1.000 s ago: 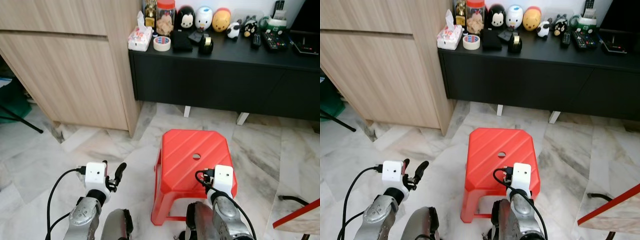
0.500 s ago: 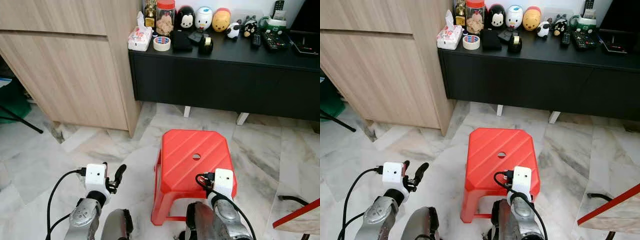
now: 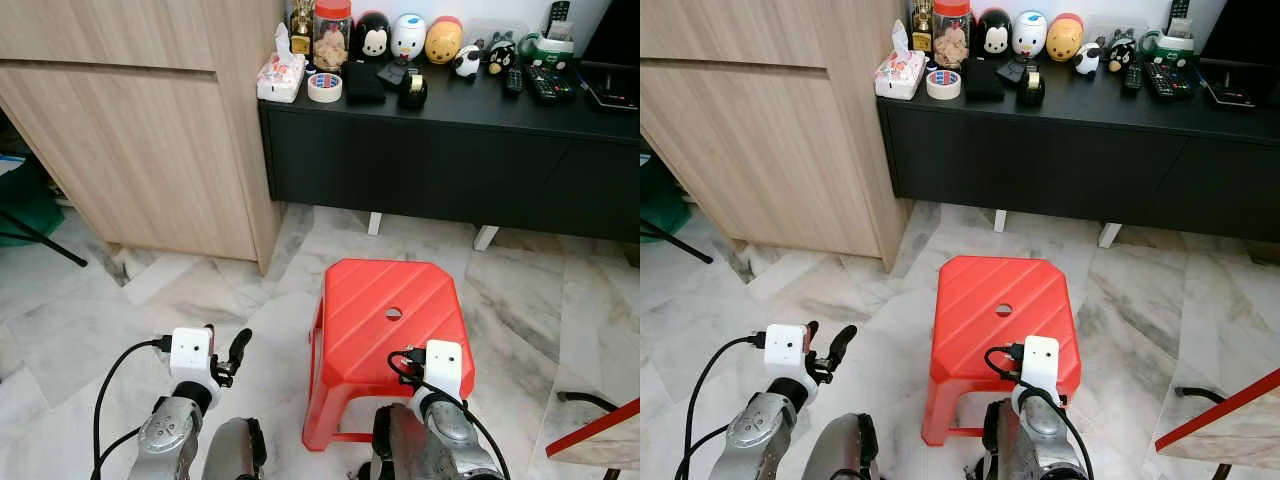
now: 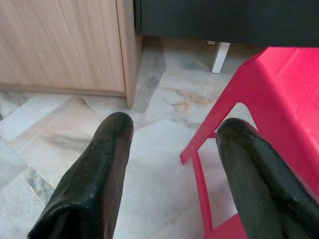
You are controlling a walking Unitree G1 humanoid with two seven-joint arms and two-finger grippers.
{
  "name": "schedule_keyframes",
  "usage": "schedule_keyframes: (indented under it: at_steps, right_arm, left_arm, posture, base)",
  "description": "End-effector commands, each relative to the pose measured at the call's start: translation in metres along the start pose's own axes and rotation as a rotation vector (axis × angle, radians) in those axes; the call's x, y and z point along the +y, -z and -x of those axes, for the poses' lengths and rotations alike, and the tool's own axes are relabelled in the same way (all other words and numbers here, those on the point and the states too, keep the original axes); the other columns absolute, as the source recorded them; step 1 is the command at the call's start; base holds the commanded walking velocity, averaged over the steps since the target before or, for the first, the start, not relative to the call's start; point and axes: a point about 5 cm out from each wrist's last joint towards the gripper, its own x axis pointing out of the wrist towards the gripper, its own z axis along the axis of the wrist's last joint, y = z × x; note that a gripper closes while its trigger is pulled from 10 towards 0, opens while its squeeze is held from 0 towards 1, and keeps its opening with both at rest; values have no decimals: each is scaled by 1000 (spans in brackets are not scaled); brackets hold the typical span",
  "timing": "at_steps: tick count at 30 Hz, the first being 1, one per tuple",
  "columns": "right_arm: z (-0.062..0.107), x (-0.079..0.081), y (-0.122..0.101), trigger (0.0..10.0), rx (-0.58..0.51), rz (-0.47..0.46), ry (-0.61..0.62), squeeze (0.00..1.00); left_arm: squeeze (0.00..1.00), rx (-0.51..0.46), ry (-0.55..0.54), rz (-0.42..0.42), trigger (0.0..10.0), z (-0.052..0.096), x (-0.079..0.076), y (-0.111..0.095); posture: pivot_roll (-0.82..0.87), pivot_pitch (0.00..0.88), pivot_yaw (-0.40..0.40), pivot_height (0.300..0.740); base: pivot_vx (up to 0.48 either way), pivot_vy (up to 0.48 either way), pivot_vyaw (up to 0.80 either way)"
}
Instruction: Hang keys on a hook
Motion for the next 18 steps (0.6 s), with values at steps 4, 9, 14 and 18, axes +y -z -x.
schedule_keyframes:
  at_steps: [4, 9, 14, 18]
  right_arm:
    - [0, -2, 3, 0, 21, 1, 9, 0]
    - [0, -2, 3, 0, 17, -2, 8, 0]
    - [0, 0, -1, 0, -13, -22, -3, 0]
    - [0, 3, -13, 0, -97, -21, -26, 0]
  left_arm:
    - [0, 10, 1, -16, 10000, 2, 1, 3]
    - [0, 12, -1, -17, 10000, 2, 2, 3]
    - [0, 13, -1, -19, 10000, 2, 2, 3]
    - [0, 14, -2, -19, 10000, 0, 2, 3]
  posture:
    - [70, 140, -33, 582]
    - [70, 139, -33, 582]
    - [70, 138, -32, 582]
    - [71, 128, -34, 582]
  base:
    - [0, 0, 0]
    - [0, 0, 0]
    - [0, 0, 0]
    - [0, 0, 0]
